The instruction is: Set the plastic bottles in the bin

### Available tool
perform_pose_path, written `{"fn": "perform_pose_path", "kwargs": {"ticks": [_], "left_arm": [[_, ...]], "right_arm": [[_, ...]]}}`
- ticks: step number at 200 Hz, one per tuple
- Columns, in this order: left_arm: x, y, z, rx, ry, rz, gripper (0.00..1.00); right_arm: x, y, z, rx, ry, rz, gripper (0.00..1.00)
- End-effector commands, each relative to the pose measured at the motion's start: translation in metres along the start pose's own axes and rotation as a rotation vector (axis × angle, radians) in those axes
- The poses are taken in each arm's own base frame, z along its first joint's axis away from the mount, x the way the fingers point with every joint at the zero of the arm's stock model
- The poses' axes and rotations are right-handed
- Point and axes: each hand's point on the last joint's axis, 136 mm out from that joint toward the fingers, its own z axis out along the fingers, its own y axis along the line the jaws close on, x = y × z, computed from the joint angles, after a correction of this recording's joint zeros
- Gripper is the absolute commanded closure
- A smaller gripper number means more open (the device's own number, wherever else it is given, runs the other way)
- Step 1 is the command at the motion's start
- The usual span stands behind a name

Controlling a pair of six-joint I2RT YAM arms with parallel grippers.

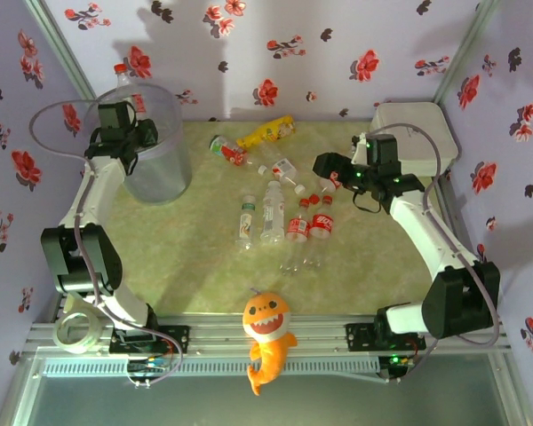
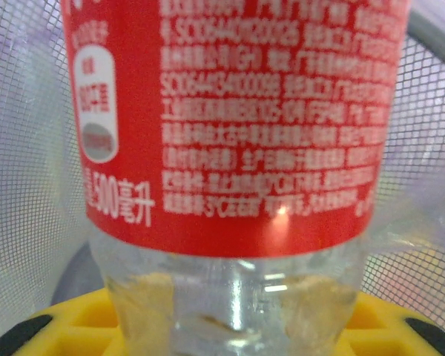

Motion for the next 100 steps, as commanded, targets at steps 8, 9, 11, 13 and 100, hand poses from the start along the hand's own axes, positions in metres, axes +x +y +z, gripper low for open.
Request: {"fn": "perform_pose_path", "kwargs": {"ticks": [8,9,11,13,100], "left_arm": [[0.007,0.002,0.009,0.008,0.005,-0.011,0.74],[0.007,0.002,0.01,0.009,0.006,-0.01,0.73],[0.007,0.002,0.01,0.01,0.007,-0.01,0.73],[0.008,0.002,0.01,0.01,0.009,-0.009,0.72],[0.012,-0.003,0.016,0.039,0.032,-0.003,0.28]], "right_arm": [[0.008,-0.037,0.007,0.153,0.009,0.059,0.05],[0.008,-0.037,0.008,0.153,0.01,0.06,0.05],[0.009,-0.039,0.008,0.158,0.011,0.063,0.05],[0.009,-0.04,0.008,0.16,0.009,0.066,0.05],[0.016,-0.058,0.014,0.222,0.021,0.091,0.05]]}}
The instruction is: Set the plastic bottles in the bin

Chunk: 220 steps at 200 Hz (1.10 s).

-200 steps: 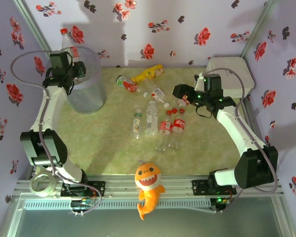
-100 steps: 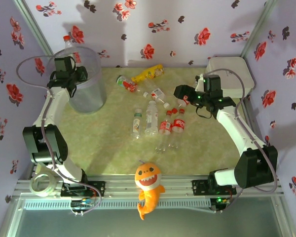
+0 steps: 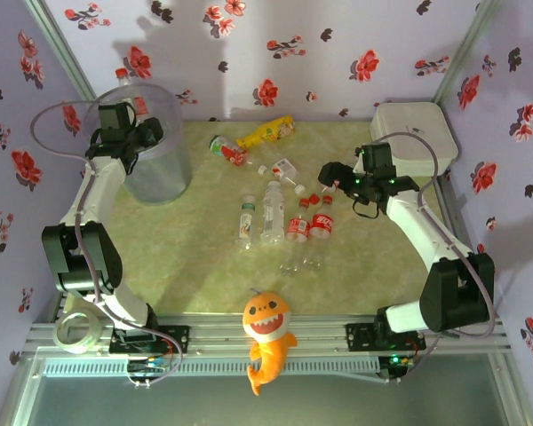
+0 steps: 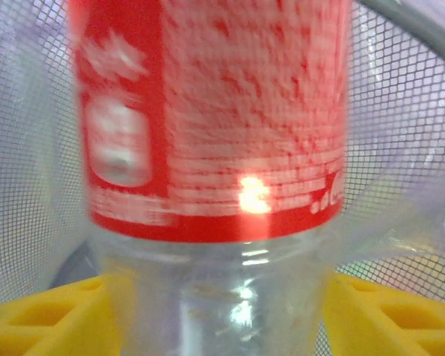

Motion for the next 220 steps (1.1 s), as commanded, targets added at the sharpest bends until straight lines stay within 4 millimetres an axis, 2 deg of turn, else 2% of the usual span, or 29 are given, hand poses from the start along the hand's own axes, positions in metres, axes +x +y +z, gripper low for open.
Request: {"fn": "perform_pose_path", "kwargs": {"ticks": [1,49,89,116,141,163,195,220], "left_arm": [[0.01,-0.002,0.011,0.02,0.032,0.005,0.27],[0.008,-0.002,0.008,0.022,0.032,0.014,0.25],[-0.014,-0.009,-0.011,0.039,-0.011,0.037,0.22],[-0.04,-0.016,-0.04,0.053,-0.075,0.064,0.14],[-0.064,-0.022,-0.074,0.069,-0.147,0.078,0.09],[-0.075,-0.032,-0.104,0.089,-0.189,0.108,0.05],[-0.075,-0.046,-0.149,0.106,-0.23,0.14,0.03],[-0.052,-0.063,-0.177,0.153,-0.213,0.145,0.03]], "right_arm": [[-0.001,-0.011,0.004,0.045,-0.002,0.021,0.05],[-0.004,-0.027,0.011,0.117,-0.019,0.053,0.07],[-0.006,-0.051,0.026,0.217,-0.031,0.089,0.1],[-0.017,-0.062,0.041,0.249,-0.055,0.126,0.12],[-0.041,-0.081,0.056,0.284,-0.094,0.181,0.12],[-0.064,-0.093,0.071,0.301,-0.115,0.214,0.1],[-0.088,-0.097,0.097,0.312,-0.133,0.233,0.07],[-0.1,-0.101,0.115,0.328,-0.131,0.248,0.07]]}}
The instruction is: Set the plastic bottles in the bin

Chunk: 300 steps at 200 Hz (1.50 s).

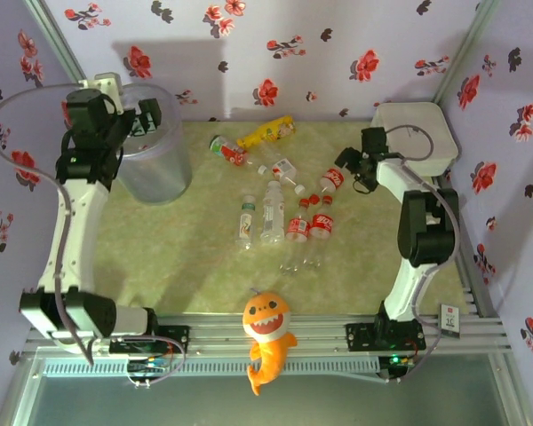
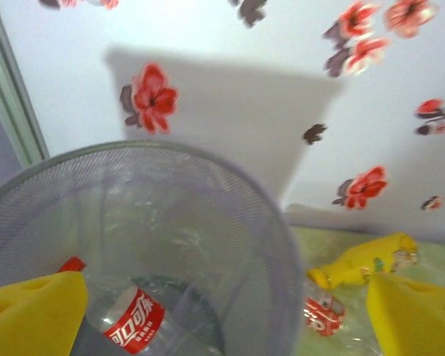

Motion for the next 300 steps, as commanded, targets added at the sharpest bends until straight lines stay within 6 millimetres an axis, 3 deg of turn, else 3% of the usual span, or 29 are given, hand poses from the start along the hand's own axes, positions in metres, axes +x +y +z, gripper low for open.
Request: {"fn": "perform_pose_path", "kwargs": {"ticks": [1,30,68,110,138,182,212,254,277,300], "left_arm": [[0.02,-0.018,-0.026,0.031,0.048,0.023,0.03],[0.061,-0.056,-0.046,0.13,0.123,0.028,0.03],[0.118,-0.095,-0.059,0.232,0.237,-0.004,0.03],[0.184,-0.116,-0.056,0.279,0.33,-0.111,0.04],[0.211,-0.124,-0.049,0.293,0.372,-0.147,0.04],[0.214,-0.141,-0.038,0.33,0.39,-0.133,0.04],[0.209,-0.165,-0.03,0.412,0.397,-0.155,0.04],[0.195,-0.211,-0.022,0.594,0.405,-0.207,0.01],[0.192,-0.24,-0.018,0.723,0.436,-0.234,0.0],[0.193,-0.263,-0.01,0.794,0.48,-0.243,0.0]], "right_arm": [[-0.019,0.008,0.013,0.012,-0.042,0.031,0.07],[-0.024,0.007,0.037,0.038,-0.027,0.052,0.07],[-0.028,0.004,0.059,0.073,-0.022,0.056,0.07],[-0.034,-0.001,0.072,0.109,-0.039,0.022,0.15],[-0.033,-0.001,0.074,0.106,-0.035,0.014,0.23],[-0.046,0.002,0.05,0.117,-0.087,-0.038,0.42],[-0.058,0.01,0.028,0.098,-0.119,-0.083,0.47],[-0.077,0.042,-0.031,-0.048,-0.218,-0.127,0.53],[-0.067,0.072,-0.061,-0.195,-0.203,-0.166,0.55],[-0.036,0.101,-0.083,-0.324,-0.137,-0.236,0.62]]}}
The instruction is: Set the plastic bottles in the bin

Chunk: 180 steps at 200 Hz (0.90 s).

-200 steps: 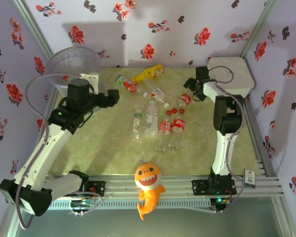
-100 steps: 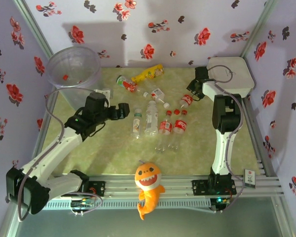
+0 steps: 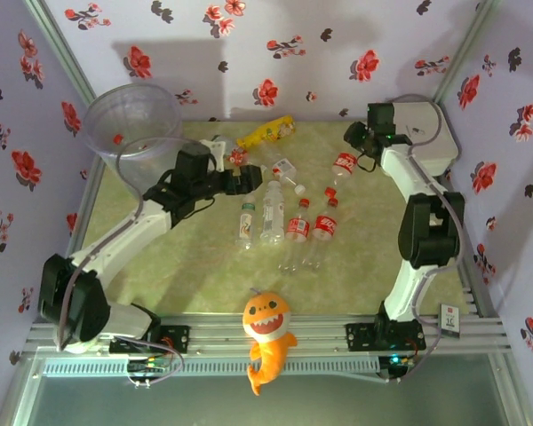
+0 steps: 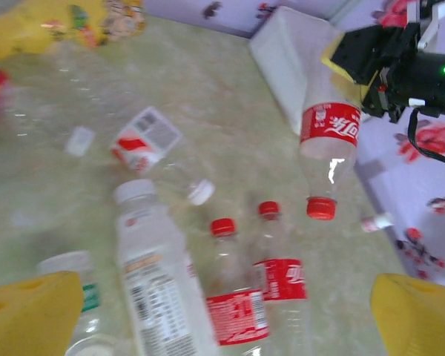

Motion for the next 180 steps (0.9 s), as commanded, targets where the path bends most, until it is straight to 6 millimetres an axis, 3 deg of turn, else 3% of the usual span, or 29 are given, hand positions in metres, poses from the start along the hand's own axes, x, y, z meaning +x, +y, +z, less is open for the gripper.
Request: {"fn": "perform_pose_path", "kwargs": {"ticks": [1,15,58,98,120,160,180], "left_arm": [[-0.012,-0.039,0.014,0.17,0.021,0.004,0.0],[-0.011,-0.045,0.025,0.194,0.046,0.01,0.0],[0.003,-0.06,0.061,0.262,0.123,-0.017,0.01],[0.023,-0.074,0.085,0.295,0.176,-0.031,0.03],[0.025,-0.081,0.094,0.333,0.18,-0.052,0.08],[0.031,-0.096,0.107,0.397,0.204,-0.081,0.09],[0.033,-0.099,0.111,0.411,0.21,-0.09,0.19]], "right_arm": [[0.023,0.044,-0.021,-0.183,0.06,-0.076,0.62],[0.04,0.065,-0.036,-0.255,0.09,-0.121,0.67],[0.086,0.114,-0.074,-0.474,0.123,-0.174,0.67],[0.09,0.138,-0.097,-0.627,0.115,-0.119,0.68],[0.094,0.146,-0.103,-0.68,0.131,-0.106,0.68],[0.097,0.15,-0.102,-0.718,0.136,-0.087,0.69],[0.102,0.153,-0.099,-0.737,0.153,-0.072,0.7]]}}
